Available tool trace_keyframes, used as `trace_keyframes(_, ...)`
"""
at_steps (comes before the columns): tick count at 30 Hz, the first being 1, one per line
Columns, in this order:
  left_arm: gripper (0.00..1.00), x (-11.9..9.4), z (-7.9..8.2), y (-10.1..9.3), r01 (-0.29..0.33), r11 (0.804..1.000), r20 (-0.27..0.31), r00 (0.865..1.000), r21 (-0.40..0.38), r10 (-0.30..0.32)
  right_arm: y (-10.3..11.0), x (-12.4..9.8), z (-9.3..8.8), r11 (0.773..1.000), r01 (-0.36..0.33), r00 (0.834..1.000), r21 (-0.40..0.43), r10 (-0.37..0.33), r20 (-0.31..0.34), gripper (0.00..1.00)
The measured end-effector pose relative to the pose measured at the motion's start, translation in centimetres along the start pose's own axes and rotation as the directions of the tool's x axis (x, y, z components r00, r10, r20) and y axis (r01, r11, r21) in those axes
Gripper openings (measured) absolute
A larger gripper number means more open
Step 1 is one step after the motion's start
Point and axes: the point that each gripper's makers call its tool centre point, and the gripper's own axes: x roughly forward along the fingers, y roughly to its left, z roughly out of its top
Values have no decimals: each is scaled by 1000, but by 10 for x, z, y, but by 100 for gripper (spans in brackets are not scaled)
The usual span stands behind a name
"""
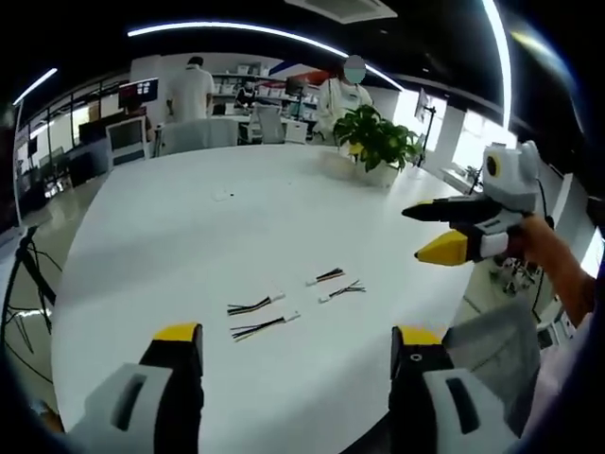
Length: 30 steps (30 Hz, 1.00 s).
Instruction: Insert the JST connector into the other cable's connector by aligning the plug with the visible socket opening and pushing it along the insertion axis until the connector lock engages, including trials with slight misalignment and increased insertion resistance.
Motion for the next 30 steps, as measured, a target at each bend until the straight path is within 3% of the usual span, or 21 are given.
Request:
trace_keyframes(9,79,11,5,0,8,1000,-2,1000,-1,-8,-11,11,1,1000,4,1000,7,-4,-10,69)
trace_keyframes(19,78,22,23,-2,19,999,30,999,37,-21,-13,18,4,999,-18,1000,-38,18,-13,64)
trace_keyframes(30,78,35,24,-1,28,995,19,999,95,-30,-19,26,5,998,-24,1000,-65,23,-11,62)
